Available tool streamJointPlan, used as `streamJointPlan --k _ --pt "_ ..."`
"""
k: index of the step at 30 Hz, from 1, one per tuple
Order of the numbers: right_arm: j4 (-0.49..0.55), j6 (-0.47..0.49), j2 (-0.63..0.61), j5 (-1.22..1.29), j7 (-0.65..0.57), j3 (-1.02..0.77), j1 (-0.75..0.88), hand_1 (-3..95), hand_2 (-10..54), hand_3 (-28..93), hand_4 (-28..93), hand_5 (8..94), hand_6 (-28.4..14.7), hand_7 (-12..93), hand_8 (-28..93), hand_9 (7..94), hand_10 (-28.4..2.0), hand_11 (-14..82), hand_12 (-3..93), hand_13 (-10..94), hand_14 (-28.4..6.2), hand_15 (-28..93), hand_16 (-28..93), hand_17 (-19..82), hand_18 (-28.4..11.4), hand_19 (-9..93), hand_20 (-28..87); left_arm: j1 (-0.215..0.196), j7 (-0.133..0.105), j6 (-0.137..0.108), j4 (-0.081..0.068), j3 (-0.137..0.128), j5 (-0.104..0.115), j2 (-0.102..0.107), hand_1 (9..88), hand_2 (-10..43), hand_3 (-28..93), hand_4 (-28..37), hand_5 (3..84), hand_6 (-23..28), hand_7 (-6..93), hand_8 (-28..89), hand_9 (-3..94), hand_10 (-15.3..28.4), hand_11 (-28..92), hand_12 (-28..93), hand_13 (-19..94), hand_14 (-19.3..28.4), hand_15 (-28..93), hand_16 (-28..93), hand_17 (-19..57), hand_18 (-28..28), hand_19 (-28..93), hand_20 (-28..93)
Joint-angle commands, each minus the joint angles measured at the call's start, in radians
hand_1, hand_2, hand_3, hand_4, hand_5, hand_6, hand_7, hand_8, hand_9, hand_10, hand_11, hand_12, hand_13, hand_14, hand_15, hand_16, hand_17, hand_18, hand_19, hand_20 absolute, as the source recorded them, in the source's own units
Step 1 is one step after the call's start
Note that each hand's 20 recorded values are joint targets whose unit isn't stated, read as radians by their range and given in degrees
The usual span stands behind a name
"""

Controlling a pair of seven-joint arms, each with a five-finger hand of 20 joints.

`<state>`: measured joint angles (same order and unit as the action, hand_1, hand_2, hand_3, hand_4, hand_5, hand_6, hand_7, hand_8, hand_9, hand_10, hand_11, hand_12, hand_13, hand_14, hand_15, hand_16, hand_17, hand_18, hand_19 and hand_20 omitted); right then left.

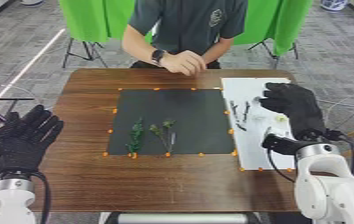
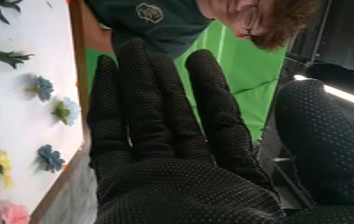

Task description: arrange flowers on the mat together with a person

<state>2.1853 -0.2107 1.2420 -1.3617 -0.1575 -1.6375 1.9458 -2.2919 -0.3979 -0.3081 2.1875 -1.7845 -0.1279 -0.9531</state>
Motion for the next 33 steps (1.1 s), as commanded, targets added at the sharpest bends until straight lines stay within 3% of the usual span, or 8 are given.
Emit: streamJointPlan --k 1,5,9,15,25,33 --pt "0.012 0.009 0.015 -0.008 -0.003 0.019 0.010 20.1 17.0 80 -23 49.8 -9.2 30 -14 51.6 -21.5 14.7 13.9 44 -18.8 36 11 17 -21.0 58 7 0.000 -0.006 -0.011 0.004 0.013 0.011 -0.002 31.6 10.0 73 -27.1 57.2 8.7 22.9 -8 54.1 16.3 27 20 44 18.4 50 3 0.1 19.1 42 28" --pt "0.005 0.014 0.007 -0.011 -0.004 0.032 -0.013 20.6 17.3 80 -23 49.9 -9.0 30 -14 51.7 -21.3 14.7 13.9 45 -18.7 36 11 16 -21.1 58 8 -0.004 -0.015 -0.007 0.006 0.018 0.011 -0.004 31.6 10.1 73 -27.0 57.2 8.7 23.0 -8 54.2 16.3 27 20 44 18.4 50 3 0.1 19.0 42 28" --pt "0.006 0.004 0.003 -0.012 -0.010 0.033 -0.013 21.0 17.5 80 -23 49.9 -9.0 31 -14 51.8 -21.4 14.8 14.0 45 -18.6 36 11 17 -21.1 58 9 0.002 -0.005 -0.013 0.002 0.033 0.019 -0.010 31.7 10.1 73 -27.1 57.2 8.7 23.0 -8 54.1 16.4 27 20 44 18.4 50 3 0.1 19.1 42 28" --pt "0.003 0.006 0.002 -0.013 -0.018 0.041 -0.015 21.5 17.9 80 -23 50.1 -8.9 31 -14 51.9 -21.4 14.8 14.0 45 -18.6 37 11 16 -21.2 58 9 -0.001 -0.007 -0.010 0.002 0.016 0.014 -0.005 31.7 10.3 73 -27.1 57.2 8.6 23.0 -8 54.2 16.3 27 20 44 18.4 50 3 0.1 19.1 42 28" --pt "0.007 -0.006 0.004 -0.019 -0.025 0.036 0.005 21.9 18.2 80 -23 50.2 -8.8 31 -15 52.1 -21.3 15.0 14.0 46 -18.6 37 11 17 -21.1 58 10 0.018 0.021 -0.006 -0.006 0.032 0.008 0.001 31.7 10.4 73 -27.0 57.2 8.6 23.0 -8 54.1 16.3 27 20 43 18.3 50 3 0.1 19.0 42 28" --pt "0.007 0.007 0.005 -0.024 -0.029 0.029 0.001 22.1 18.3 80 -23 50.2 -8.8 31 -15 52.2 -21.3 15.3 14.1 46 -18.5 38 12 16 -21.1 58 10 0.012 0.005 -0.006 -0.002 0.032 0.012 0.000 31.7 10.6 73 -27.1 57.2 8.6 23.1 -8 54.1 16.5 27 20 43 18.1 51 3 0.1 18.9 42 28"
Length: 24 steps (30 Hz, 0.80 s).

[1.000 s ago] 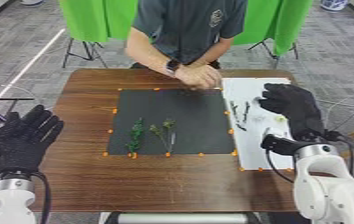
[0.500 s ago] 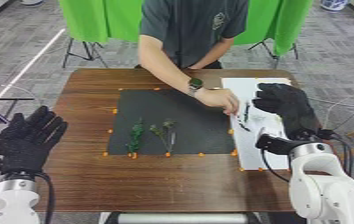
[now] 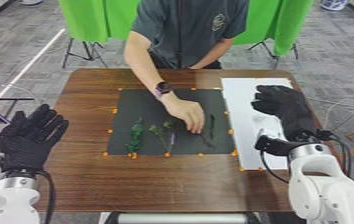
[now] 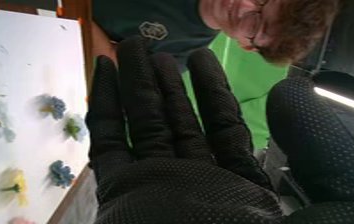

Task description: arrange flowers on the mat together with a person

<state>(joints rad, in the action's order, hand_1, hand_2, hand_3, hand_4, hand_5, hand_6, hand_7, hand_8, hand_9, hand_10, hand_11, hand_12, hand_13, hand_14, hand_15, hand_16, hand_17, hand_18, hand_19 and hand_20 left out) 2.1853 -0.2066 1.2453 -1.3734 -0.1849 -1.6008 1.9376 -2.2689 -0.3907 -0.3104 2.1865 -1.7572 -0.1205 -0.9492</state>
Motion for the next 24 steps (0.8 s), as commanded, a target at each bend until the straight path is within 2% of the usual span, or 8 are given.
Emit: streamJointPlan --k 1,8,10,18,19,21,24 --pt "0.010 0.002 0.003 -0.011 -0.004 -0.008 0.012 22.1 18.3 80 -23 50.2 -8.8 31 -15 52.3 -21.3 15.3 14.1 46 -18.5 38 12 16 -21.1 58 10 -0.012 0.000 -0.008 0.000 0.005 0.004 -0.005 31.6 10.6 73 -27.0 57.2 8.6 23.2 -8 54.1 16.4 27 20 43 18.2 51 3 0.1 19.0 42 28" --pt "0.010 0.005 0.003 -0.005 -0.015 -0.005 0.015 22.2 18.4 80 -23 50.2 -8.7 31 -15 52.4 -21.3 15.4 14.2 46 -18.5 38 12 16 -21.2 58 10 -0.015 -0.001 0.000 0.000 0.001 0.003 -0.009 31.6 10.7 73 -27.0 57.3 8.6 23.2 -8 54.1 16.5 27 20 43 18.2 51 3 0.0 19.0 42 28" --pt "0.009 0.007 0.005 -0.012 -0.019 -0.004 0.013 22.3 18.5 80 -23 50.2 -8.7 31 -15 52.4 -21.3 15.4 14.2 46 -18.6 38 12 16 -21.2 58 10 -0.028 -0.006 -0.003 0.005 -0.004 0.006 -0.012 31.7 10.7 73 -27.1 57.3 8.6 23.2 -8 54.1 16.5 27 20 43 18.2 51 3 0.0 19.0 42 28" --pt "0.004 0.021 0.006 -0.031 -0.008 -0.008 0.011 22.6 18.6 80 -23 51.6 -8.4 31 -15 52.7 -20.8 15.5 14.2 46 -18.6 38 11 16 -21.2 58 10 -0.048 -0.009 0.001 0.013 -0.019 0.016 -0.017 31.7 10.8 73 -27.2 57.2 8.6 23.2 -8 54.2 16.4 27 20 43 18.1 51 3 0.1 19.0 42 28" --pt "0.004 0.015 0.003 -0.041 -0.002 -0.010 0.012 22.7 18.3 80 -23 51.7 -8.3 31 -15 52.9 -20.7 15.6 14.2 46 -18.5 38 11 16 -21.2 58 10 -0.037 -0.002 0.005 0.008 -0.017 0.014 -0.014 31.7 10.8 73 -27.2 57.2 8.6 23.2 -8 54.1 16.4 27 20 43 18.1 51 3 0.0 19.0 42 28" --pt "0.000 0.020 -0.003 -0.067 0.006 -0.011 0.009 23.2 17.6 80 -22 52.1 -8.1 31 -15 52.9 -20.3 15.6 14.1 46 -18.3 38 11 16 -21.2 58 10 -0.042 -0.007 0.008 0.011 -0.021 0.012 -0.013 31.7 10.8 73 -27.1 57.3 8.6 23.1 -8 54.1 16.5 27 20 43 18.2 51 3 0.0 19.0 42 28" --pt "0.002 0.006 -0.005 -0.095 0.020 -0.009 0.015 24.3 16.5 80 -22 52.6 -7.8 31 -15 52.9 -19.7 15.6 14.0 46 -18.0 37 11 17 -20.9 57 10 -0.042 -0.003 0.012 0.011 -0.024 0.013 -0.013 31.6 10.8 73 -27.1 57.2 8.5 23.1 -8 54.2 16.4 27 20 43 18.2 51 3 0.0 19.0 42 28"
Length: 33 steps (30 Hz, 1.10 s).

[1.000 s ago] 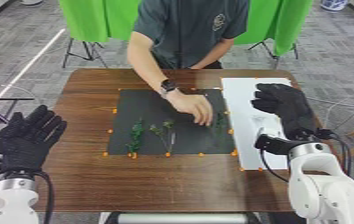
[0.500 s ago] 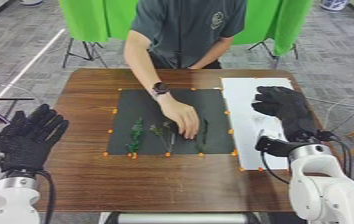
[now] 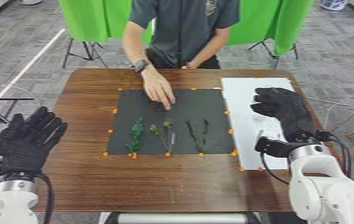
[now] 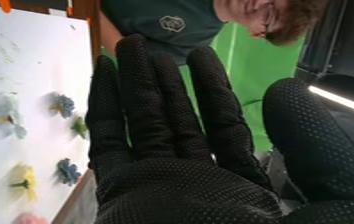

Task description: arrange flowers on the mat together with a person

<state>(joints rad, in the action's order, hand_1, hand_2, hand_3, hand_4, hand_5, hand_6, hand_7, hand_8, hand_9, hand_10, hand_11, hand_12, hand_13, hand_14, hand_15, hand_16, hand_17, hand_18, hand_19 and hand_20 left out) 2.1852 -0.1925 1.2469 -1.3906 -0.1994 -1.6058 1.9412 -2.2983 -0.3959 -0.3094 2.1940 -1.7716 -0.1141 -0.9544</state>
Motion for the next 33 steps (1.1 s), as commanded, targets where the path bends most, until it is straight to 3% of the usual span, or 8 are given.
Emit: streamJointPlan --k 1,17,28,33 --pt "0.003 -0.008 -0.007 -0.077 0.032 -0.005 0.013 24.6 16.2 80 -22 52.8 -7.6 31 -15 52.9 -19.5 15.6 13.9 46 -17.9 37 11 17 -20.7 57 10 -0.015 0.003 0.012 0.004 -0.009 0.007 -0.007 31.6 10.8 73 -27.1 57.2 8.5 23.1 -8 54.1 16.4 27 20 43 18.2 51 3 0.0 19.0 42 28" --pt "-0.020 0.018 -0.019 -0.137 0.036 -0.015 -0.005 25.9 14.0 80 -22 52.8 -7.2 32 -15 52.5 -19.1 15.4 13.9 45 -17.6 37 11 17 -20.4 57 9 -0.019 0.004 0.010 0.004 -0.008 0.009 -0.014 31.5 10.7 73 -27.1 57.4 8.5 23.1 -8 54.1 16.4 27 20 43 18.1 51 3 0.0 19.0 42 28" --pt "-0.086 0.339 -0.086 -0.824 0.067 -0.092 -0.091 33.1 -0.4 78 -23 41.4 -6.7 30 -14 41.7 -17.9 12.9 14.7 36 -16.6 33 12 14 -20.2 56 10 -0.019 0.000 0.007 0.005 -0.004 0.010 -0.019 31.6 10.8 73 -27.2 57.3 8.6 23.1 -8 54.2 16.5 27 20 43 18.2 51 3 0.1 18.9 42 28" --pt "-0.118 0.382 -0.110 -1.101 0.138 -0.075 -0.107 37.0 -7.9 80 -25 40.1 -5.7 29 -14 39.9 -16.8 13.1 15.0 34 -15.6 32 13 14 -19.6 55 10 -0.025 -0.007 0.006 0.007 -0.004 0.013 -0.018 31.6 10.8 73 -27.1 57.4 8.6 23.0 -8 54.3 16.4 27 20 43 18.2 51 3 0.0 19.0 42 28"
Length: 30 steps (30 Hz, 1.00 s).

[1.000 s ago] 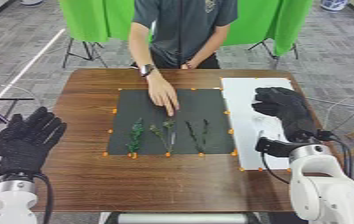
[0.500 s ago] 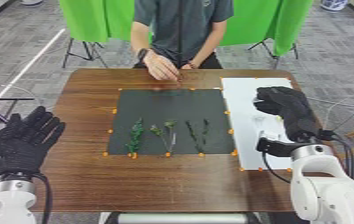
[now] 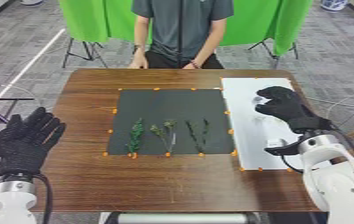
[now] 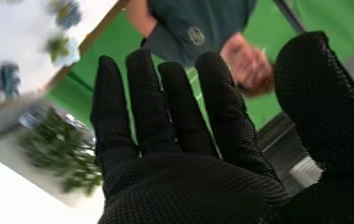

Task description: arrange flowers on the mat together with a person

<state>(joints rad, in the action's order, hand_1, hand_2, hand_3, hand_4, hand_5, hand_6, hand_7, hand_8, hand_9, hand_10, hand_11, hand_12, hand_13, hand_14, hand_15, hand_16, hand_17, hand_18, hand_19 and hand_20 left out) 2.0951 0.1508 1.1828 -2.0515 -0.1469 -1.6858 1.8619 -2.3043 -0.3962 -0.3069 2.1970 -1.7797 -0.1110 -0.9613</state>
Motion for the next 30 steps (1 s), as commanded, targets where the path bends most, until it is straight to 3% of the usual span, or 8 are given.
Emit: streamJointPlan --k 1,5,16,19,22,27,29,30 --pt "-0.044 0.024 -0.052 -0.455 0.096 0.016 -0.031 37.6 -8.9 80 -26 39.9 -5.2 29 -14 40.0 -16.3 13.0 15.0 34 -15.3 32 13 14 -19.2 55 10 -0.022 -0.009 0.000 0.007 0.002 0.012 -0.011 31.6 10.9 73 -27.1 57.4 8.6 23.0 -8 54.3 16.4 27 20 43 18.2 51 3 0.0 19.0 42 28" --pt "-0.108 0.072 -0.054 -0.496 0.112 0.038 -0.060 41.1 -9.5 81 -27 40.7 -3.5 31 -16 39.7 -15.1 13.0 15.2 34 -13.8 31 14 14 -18.2 54 10 -0.021 -0.012 -0.003 0.007 0.000 0.016 -0.011 31.6 10.9 73 -27.2 57.4 8.6 23.1 -8 54.2 16.4 27 20 43 18.2 51 3 0.1 19.0 42 28" --pt "-0.248 0.048 -0.071 -0.601 0.101 0.132 -0.144 44.6 -9.5 81 -28 41.6 -1.7 33 -17 41.0 -13.2 14.4 14.7 36 -12.4 32 14 16 -17.6 56 11 -0.027 -0.010 -0.002 0.009 -0.005 0.019 -0.012 31.7 11.0 73 -27.4 57.5 8.5 23.4 -8 54.4 16.4 27 20 43 18.1 52 3 0.1 19.0 42 28" --pt "-0.307 -0.044 -0.076 -0.575 0.112 0.162 -0.152 45.8 -9.5 81 -28 42.8 -1.2 34 -18 42.2 -11.8 15.4 14.7 38 -12.1 32 14 17 -17.8 57 11 -0.022 -0.008 -0.004 0.007 -0.002 0.025 -0.011 31.8 11.0 73 -27.4 57.7 8.6 23.4 -8 54.4 16.4 27 20 43 18.1 52 3 0.1 18.9 42 28" --pt "-0.350 -0.023 -0.079 -0.590 0.102 0.191 -0.174 48.9 -9.5 81 -28 46.7 0.0 35 -19 45.9 -10.6 16.6 14.1 43 -10.7 34 14 19 -17.5 59 11 -0.019 -0.008 -0.004 0.006 -0.003 0.030 -0.013 31.8 11.1 73 -27.4 57.7 8.6 23.3 -8 54.5 16.5 27 20 43 18.2 52 3 0.1 19.0 42 28" --pt "-0.382 -0.070 -0.069 -0.590 0.036 0.227 -0.177 54.2 -9.5 79 -28 51.5 1.4 37 -18 52.8 -10.3 19.6 15.4 50 -8.8 36 17 25 -16.9 69 17 -0.017 -0.007 -0.005 0.006 -0.005 0.029 -0.015 31.9 11.3 73 -27.4 57.6 8.6 23.5 -8 54.5 16.4 27 20 43 18.1 52 3 0.1 19.0 42 28" --pt "-0.386 -0.078 -0.060 -0.565 0.020 0.227 -0.169 60.3 -9.5 72 -28 54.1 2.6 42 -9 60.7 -9.4 18.2 22.3 57 -5.6 30 30 30 -16.1 70 24 -0.016 -0.002 -0.005 0.004 -0.003 0.032 -0.016 31.9 11.3 73 -27.4 57.6 8.5 23.5 -8 54.5 16.4 27 20 43 18.1 52 3 0.1 19.0 42 28" --pt "-0.384 -0.071 -0.056 -0.558 0.027 0.219 -0.158 63.9 -9.5 69 -28 57.0 2.9 46 -5 69.3 -8.2 11.4 32.4 63 -3.8 26 36 33 -15.3 73 27 -0.016 0.001 -0.004 0.004 -0.001 0.034 -0.015 31.8 11.3 73 -27.4 57.6 8.5 23.5 -8 54.5 16.4 27 20 43 18.2 52 3 0.1 19.1 42 28"
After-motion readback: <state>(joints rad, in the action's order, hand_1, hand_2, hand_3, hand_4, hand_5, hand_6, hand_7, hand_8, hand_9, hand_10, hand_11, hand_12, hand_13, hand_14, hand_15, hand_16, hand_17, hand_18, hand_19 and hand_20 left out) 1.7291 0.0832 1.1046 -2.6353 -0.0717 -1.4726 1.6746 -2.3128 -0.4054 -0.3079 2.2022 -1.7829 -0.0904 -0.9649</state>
